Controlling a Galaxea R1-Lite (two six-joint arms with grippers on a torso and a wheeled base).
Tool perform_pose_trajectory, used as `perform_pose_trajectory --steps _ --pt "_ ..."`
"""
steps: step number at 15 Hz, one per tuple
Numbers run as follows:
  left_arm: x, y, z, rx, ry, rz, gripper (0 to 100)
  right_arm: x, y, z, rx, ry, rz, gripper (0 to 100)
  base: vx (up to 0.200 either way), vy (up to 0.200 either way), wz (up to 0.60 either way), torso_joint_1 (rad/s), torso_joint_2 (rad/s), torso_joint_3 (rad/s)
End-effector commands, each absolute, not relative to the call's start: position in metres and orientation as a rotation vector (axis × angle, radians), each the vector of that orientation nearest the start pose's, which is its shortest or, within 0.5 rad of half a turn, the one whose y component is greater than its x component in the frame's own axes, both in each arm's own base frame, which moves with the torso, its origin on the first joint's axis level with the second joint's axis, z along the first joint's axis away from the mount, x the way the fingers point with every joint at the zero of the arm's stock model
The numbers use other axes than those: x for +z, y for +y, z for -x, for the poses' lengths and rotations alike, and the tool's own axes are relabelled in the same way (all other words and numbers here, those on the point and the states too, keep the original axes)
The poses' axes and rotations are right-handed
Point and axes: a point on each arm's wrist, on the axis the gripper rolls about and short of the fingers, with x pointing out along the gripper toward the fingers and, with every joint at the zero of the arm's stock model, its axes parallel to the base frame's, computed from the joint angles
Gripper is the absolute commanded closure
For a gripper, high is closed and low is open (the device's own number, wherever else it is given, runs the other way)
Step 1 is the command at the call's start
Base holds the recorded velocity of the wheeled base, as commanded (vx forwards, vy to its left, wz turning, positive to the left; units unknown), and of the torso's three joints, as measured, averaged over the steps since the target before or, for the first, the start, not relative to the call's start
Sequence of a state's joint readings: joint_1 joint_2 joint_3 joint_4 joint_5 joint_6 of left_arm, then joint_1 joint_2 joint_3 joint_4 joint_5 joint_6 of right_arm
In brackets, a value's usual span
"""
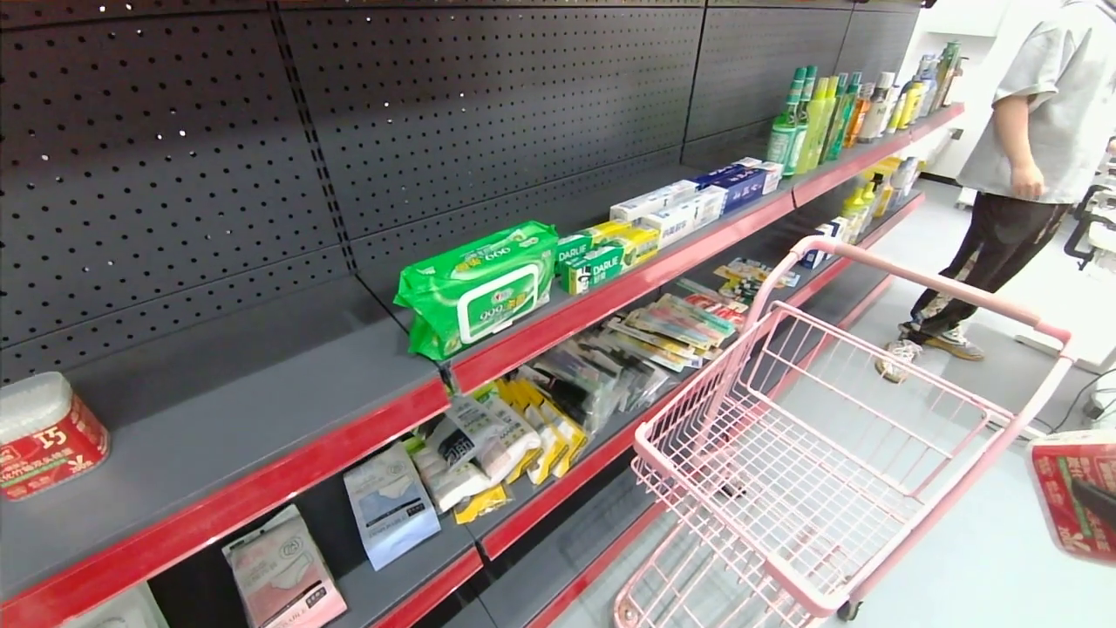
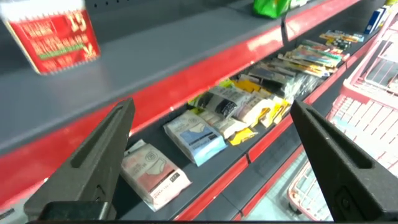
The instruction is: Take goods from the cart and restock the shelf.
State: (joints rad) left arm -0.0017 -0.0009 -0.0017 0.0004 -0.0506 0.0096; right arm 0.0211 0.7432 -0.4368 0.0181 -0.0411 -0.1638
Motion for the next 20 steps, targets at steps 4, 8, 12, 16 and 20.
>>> perform_pose_trajectory --steps 4,8,12,16,20 --pt "0.0759 -0.0011 0.0229 -0.052 -0.002 -0.009 0 0.1890 0.0003 -0.0581 0.005 0.297 0.175 100 0.000 0.000 0.00 0.177 -0.41 -0.237" --pt "0.0757 -0.0011 0.0229 -0.054 0.000 -0.009 0 0.1884 0.0005 -0.0601 0.013 0.307 0.174 100 0.000 0.000 0.00 0.161 -0.37 -0.215" --pt "0.0757 -0.0011 0.0229 -0.052 0.000 -0.009 0 0.1881 0.0007 -0.0616 0.020 0.313 0.174 100 0.000 0.000 0.00 0.159 -0.35 -0.194" --pt "0.0757 -0.0011 0.0229 -0.052 0.000 -0.009 0 0.1880 0.0007 -0.0619 0.020 0.314 0.174 100 0.000 0.000 0.00 0.161 -0.35 -0.193" --pt "0.0757 -0.0011 0.0229 -0.052 0.000 -0.009 0 0.1873 0.0002 -0.0670 0.007 0.334 0.174 100 0.000 0.000 0.00 0.152 -0.32 -0.166"
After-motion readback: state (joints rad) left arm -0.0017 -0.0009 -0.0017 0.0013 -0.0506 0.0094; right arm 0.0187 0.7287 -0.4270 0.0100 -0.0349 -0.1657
